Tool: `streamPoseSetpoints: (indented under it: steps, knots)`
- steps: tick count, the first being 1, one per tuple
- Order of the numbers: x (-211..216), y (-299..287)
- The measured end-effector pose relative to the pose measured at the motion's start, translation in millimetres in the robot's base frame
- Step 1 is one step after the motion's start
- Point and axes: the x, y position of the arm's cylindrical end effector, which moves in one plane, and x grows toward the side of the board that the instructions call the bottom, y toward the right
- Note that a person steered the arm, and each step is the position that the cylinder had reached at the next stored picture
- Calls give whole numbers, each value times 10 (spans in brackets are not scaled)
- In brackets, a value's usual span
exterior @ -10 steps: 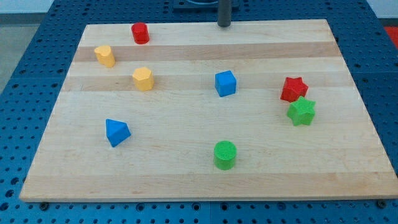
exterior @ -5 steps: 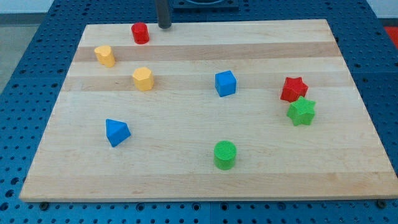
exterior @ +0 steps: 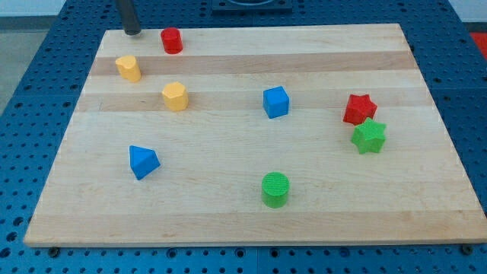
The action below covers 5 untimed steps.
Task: Slightly push red circle above the yellow hexagon
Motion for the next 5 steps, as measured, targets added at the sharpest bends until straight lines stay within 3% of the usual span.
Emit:
streamPoseSetpoints:
  steps: [1,3,4,5]
  knots:
    - [103,488]
    - [244,670]
    - [609,883]
    - [667,956]
